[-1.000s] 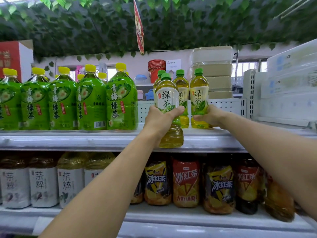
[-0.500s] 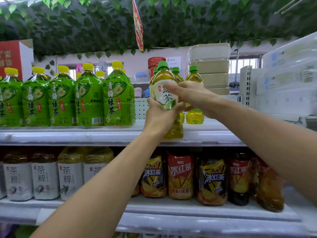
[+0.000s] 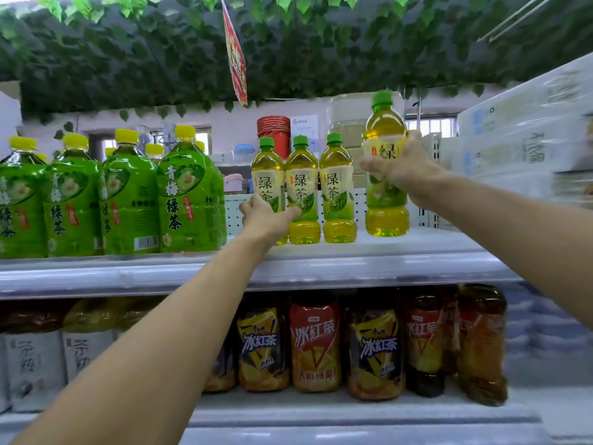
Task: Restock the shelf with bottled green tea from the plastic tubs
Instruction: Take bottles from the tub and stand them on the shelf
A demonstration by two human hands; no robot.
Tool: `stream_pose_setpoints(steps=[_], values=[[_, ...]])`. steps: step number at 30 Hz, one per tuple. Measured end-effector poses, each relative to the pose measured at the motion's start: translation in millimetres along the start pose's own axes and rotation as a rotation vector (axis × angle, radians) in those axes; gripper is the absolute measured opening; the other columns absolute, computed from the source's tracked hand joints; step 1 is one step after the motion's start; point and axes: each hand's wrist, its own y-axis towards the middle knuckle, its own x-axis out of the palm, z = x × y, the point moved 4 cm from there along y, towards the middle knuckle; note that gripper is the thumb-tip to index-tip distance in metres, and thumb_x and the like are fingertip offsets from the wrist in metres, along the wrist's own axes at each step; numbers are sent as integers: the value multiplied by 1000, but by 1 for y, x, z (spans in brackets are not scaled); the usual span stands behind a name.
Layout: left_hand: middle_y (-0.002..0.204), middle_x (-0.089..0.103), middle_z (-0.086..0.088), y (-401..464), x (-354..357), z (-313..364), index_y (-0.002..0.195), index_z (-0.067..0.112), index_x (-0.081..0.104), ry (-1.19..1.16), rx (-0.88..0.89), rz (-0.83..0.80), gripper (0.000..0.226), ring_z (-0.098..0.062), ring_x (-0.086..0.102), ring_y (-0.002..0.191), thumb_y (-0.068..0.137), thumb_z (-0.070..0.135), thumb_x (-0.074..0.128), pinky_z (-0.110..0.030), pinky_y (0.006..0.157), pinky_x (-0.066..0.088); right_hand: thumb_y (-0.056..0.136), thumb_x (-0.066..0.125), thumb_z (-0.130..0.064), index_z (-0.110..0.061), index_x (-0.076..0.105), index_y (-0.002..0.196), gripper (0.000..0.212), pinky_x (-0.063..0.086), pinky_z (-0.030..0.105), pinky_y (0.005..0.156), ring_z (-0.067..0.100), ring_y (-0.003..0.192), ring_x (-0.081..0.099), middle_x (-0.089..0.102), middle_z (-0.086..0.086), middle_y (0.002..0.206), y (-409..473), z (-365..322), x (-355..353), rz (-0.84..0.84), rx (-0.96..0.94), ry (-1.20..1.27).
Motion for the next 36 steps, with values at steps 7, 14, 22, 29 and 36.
stream_pose_setpoints(steps=[7, 14, 22, 29, 36], values=[[159, 33, -10, 30, 5, -25, 158, 14, 12, -62, -173, -156, 106, -32, 34, 144, 81, 44, 79, -52, 119, 27, 79, 80, -21, -10, 29, 140, 80, 53, 25, 54, 20, 82, 65, 59, 13, 107, 16, 36, -6, -34, 86, -60], [154, 43, -4, 41, 7, -28, 155, 19, 27, -92, -114, -225, 111, -28, 39, 141, 64, 57, 79, -50, 116, 27, 68, 88, -34, -16, 57, 122, 65, 45, 38, 93, 24, 103, 62, 67, 3, 109, 9, 83, -9, -134, 121, -420], [150, 48, -5, 41, 9, -31, 154, 17, 28, -79, -88, -170, 94, -27, 42, 138, 80, 46, 77, -48, 115, 29, 77, 83, -20, -11, 59, 120, 50, 44, 32, 84, 25, 104, 62, 67, 7, 112, 23, 87, 8, -123, 110, -415], [151, 49, -1, 39, 9, -32, 155, 27, 29, -7, -69, -167, 128, -26, 45, 137, 42, 69, 75, -47, 117, 31, 82, 79, -23, -11, 63, 121, 44, 46, 32, 84, 22, 99, 59, 67, 8, 114, 33, 94, 21, -130, 112, -436], [145, 54, -2, 35, 9, -31, 150, 21, 35, 79, -68, -93, 106, -27, 50, 131, 60, 60, 75, -43, 109, 38, 82, 80, -25, -8, 52, 126, 55, 48, 35, 86, 24, 105, 59, 64, 8, 117, 40, 103, 22, -153, 130, -490]])
